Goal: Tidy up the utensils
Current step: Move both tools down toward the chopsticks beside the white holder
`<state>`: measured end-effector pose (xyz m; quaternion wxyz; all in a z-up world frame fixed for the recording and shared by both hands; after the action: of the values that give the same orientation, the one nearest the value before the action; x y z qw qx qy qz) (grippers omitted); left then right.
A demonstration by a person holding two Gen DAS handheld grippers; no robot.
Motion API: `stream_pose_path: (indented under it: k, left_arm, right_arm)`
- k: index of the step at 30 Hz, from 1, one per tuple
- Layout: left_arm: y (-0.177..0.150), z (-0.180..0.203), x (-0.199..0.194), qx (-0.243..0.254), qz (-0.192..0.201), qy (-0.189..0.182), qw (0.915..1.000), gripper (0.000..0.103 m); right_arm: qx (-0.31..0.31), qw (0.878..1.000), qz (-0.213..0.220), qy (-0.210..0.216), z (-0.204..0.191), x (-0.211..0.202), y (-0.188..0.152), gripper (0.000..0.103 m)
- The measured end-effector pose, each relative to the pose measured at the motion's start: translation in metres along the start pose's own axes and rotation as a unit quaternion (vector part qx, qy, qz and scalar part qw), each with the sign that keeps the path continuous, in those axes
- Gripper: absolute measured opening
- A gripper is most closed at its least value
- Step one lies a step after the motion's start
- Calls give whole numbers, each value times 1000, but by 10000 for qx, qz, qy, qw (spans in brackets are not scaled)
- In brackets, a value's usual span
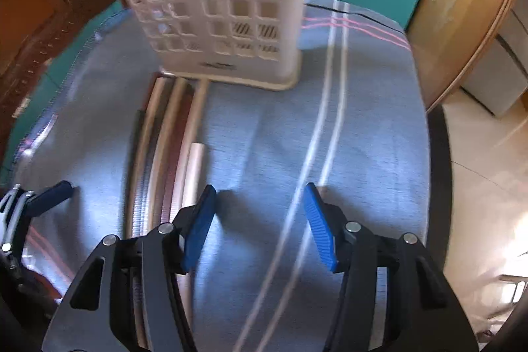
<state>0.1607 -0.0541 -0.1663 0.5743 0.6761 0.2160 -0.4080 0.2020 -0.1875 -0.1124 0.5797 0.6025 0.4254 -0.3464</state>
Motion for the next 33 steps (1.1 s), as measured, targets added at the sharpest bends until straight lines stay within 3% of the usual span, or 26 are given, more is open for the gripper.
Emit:
stream_pose_path:
  k: [7,11,18,21,28,33]
  left_arm:
    - [-6,-5,-2,-53,-73,144,9999,101]
    - [-11,-24,-4,-252,-161,377,9988,101]
    - [-16,-29,-5,-130,-212,534,9983,101]
    - [-17,-31,-7,-165,-218,560,9981,101]
    - [-17,-32,-7,-163,-217,570,9980,101]
    - [-16,-31,-6,-173,-237,597,9978,101]
  right_arm:
    - [40,9987,19,517,-10,-11,-7,56]
    - [-31,9992,59,405,-19,-9,-5,59]
    - [-112,9996,63,260,-27,6,1,61]
    - [-409,9988,247,-126,-37,11,-1,64]
    - [218,9996,139,-151,-8,17,7,64]
    - [117,9994,213,-239,-7,20,7,64]
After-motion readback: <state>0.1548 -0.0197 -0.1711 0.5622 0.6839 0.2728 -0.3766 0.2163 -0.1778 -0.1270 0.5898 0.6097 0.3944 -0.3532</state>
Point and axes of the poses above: each gripper's, at about its wrist camera, not at the fingertips, and x roughly the way its jaws point, z to its right, y to its top, the point moved 6 cm from there along x, roughly the way its jaws point, and after that the axes turned 10 degrees about x, right-handed, at the moved point
